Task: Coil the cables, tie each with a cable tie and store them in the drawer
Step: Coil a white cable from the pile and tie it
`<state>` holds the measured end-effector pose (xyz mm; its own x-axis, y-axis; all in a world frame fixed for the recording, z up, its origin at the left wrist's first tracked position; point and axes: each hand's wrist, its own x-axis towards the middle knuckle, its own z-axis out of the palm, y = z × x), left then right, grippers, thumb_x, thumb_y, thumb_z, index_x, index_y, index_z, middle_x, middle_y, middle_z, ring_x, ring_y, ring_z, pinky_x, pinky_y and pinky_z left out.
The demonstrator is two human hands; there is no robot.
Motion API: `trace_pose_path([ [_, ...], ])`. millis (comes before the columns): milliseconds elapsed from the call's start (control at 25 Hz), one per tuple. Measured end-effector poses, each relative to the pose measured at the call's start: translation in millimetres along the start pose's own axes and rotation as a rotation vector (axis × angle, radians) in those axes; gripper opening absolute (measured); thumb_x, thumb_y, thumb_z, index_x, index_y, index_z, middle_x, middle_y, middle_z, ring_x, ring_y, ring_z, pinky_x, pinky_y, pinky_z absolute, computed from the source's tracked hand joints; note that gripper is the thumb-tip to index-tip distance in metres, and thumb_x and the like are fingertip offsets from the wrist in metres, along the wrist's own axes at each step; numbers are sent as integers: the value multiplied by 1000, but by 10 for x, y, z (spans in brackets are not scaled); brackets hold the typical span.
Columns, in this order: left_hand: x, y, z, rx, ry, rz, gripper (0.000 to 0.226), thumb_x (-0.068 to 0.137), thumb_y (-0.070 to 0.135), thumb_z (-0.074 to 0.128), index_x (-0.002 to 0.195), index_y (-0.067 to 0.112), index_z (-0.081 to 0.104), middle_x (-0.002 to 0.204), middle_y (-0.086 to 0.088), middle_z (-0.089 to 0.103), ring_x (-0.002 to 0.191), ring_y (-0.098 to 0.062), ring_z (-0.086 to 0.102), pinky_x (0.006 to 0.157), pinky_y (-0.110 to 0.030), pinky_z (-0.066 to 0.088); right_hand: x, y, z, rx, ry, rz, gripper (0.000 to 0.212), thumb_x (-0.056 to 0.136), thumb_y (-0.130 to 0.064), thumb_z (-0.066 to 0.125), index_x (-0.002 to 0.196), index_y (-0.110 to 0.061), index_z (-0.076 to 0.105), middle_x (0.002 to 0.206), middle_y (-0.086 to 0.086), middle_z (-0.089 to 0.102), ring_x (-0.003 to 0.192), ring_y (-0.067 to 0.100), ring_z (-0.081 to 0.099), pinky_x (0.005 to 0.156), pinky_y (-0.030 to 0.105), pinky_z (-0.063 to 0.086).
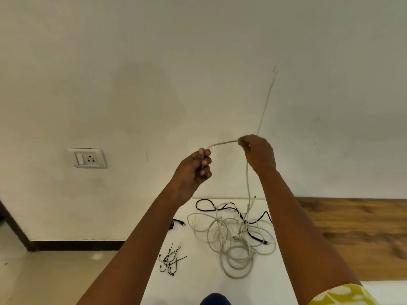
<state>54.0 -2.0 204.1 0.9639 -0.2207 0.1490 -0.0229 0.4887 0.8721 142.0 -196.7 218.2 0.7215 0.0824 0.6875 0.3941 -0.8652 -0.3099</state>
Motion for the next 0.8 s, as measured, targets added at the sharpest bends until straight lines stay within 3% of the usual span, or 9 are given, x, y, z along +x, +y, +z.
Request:
trace_pose_path([
  [120, -54, 123, -63, -186, 22, 95, 27, 101, 28, 36, 82, 19, 52, 57, 10, 45, 45, -4, 37, 52, -16, 40, -522, 206, 345, -76, -222, 132, 23, 97, -23, 48, 98, -10, 67, 93, 9, 67, 90, 27, 61, 75, 33, 45],
  [280, -147, 304, -433, -430, 122, 260, 28, 102, 27, 33, 81, 20, 51, 57, 11, 49, 46, -3, 40, 52, -14, 39, -1070, 529, 542, 5, -386, 351, 21, 92, -26, 55, 89, -10, 68, 82, 9, 68, 82, 28, 64, 66, 30, 46],
  [440, -248, 251, -715, -494, 255, 326, 26, 101, 26, 36, 79, 20, 50, 59, 11, 48, 48, -3, 42, 52, -14, 40, -1122, 642, 507, -9, -475, 434, 23, 93, -27, 55, 93, -8, 68, 90, 10, 69, 86, 27, 64, 68, 28, 45],
  [560, -294, 2, -763, -393, 371, 215, 26, 101, 29, 38, 79, 21, 50, 59, 10, 49, 46, -3, 43, 50, -14, 40, -828, 532, 288, -67, -316, 374, 25, 96, -27, 51, 94, -9, 68, 95, 10, 69, 91, 30, 64, 76, 32, 47],
  [720, -313, -260, -733, -315, 400, 14, 27, 101, 27, 38, 78, 20, 50, 58, 9, 50, 45, -4, 43, 47, -15, 39, -147, 316, -254, 73, 99, 310, 20, 93, -10, 49, 94, -3, 68, 94, 14, 71, 87, 32, 65, 76, 41, 53],
  [800, -302, -320, -694, -283, 391, -36, 27, 101, 28, 37, 79, 20, 50, 59, 9, 50, 45, -4, 43, 49, -15, 38, 39, 241, -445, 92, 296, 235, 20, 93, -6, 48, 95, -1, 67, 93, 15, 69, 83, 29, 65, 75, 36, 52],
])
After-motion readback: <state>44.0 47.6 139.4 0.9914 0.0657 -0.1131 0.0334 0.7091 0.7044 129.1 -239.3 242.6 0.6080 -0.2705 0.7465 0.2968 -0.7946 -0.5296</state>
